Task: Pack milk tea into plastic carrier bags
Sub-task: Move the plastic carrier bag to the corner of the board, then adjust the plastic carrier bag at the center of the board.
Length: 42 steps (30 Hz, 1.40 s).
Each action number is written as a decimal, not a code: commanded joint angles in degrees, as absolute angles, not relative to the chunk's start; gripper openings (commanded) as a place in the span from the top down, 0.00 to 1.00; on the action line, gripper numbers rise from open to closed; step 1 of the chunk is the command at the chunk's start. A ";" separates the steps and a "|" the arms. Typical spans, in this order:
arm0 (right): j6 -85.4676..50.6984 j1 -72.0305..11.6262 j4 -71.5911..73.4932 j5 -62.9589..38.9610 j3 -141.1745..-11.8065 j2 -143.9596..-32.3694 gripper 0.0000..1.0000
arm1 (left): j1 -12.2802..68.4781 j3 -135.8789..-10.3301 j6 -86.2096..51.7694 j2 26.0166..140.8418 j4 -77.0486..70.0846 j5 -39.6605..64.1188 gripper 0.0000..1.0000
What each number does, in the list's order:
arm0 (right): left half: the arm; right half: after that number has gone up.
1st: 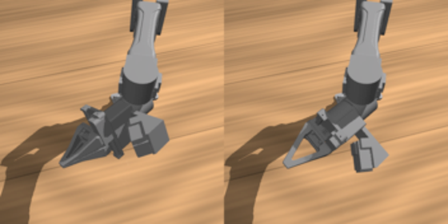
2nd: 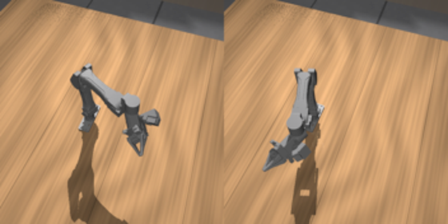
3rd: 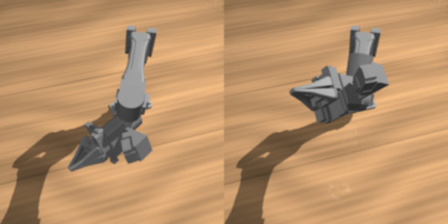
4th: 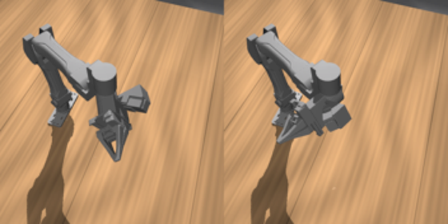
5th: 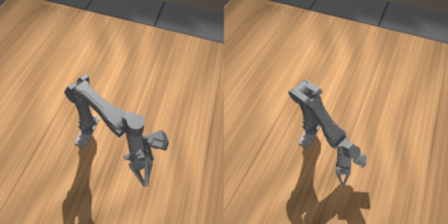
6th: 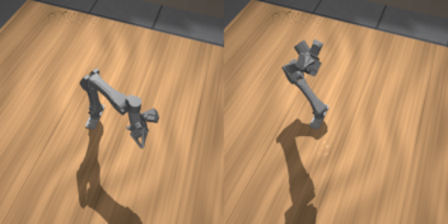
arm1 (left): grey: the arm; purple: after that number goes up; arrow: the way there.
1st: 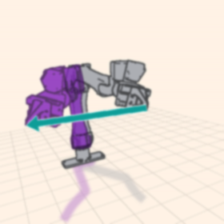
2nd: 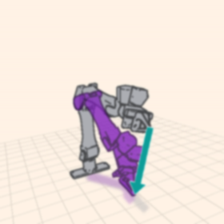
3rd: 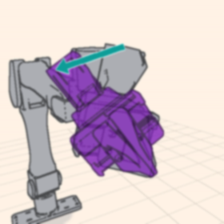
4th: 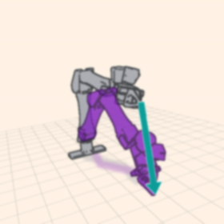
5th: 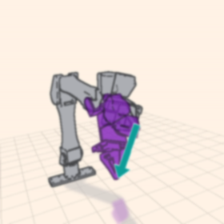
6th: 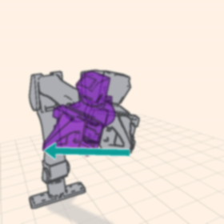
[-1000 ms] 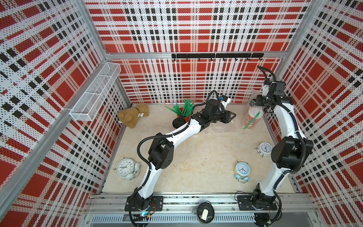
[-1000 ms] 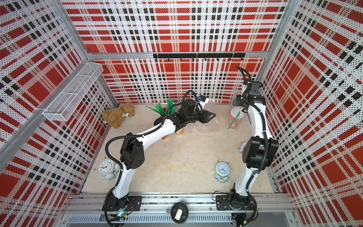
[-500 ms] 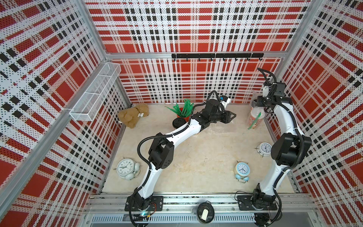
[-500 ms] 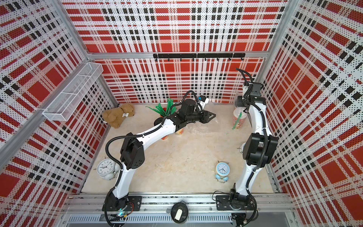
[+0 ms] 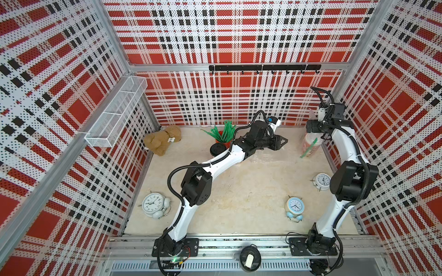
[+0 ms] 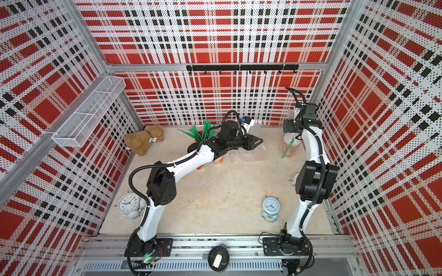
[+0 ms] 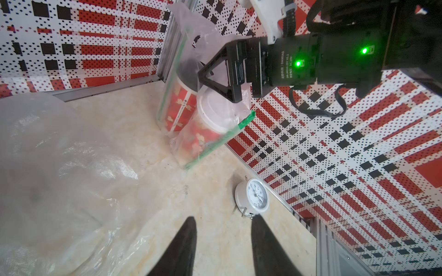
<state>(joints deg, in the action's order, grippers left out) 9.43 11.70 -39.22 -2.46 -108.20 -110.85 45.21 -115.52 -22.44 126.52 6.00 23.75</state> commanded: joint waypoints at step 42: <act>-2.80 8.17 -44.49 -0.61 -91.32 -70.65 0.00 | 49.91 -147.30 9.36 155.17 42.69 -7.43 0.43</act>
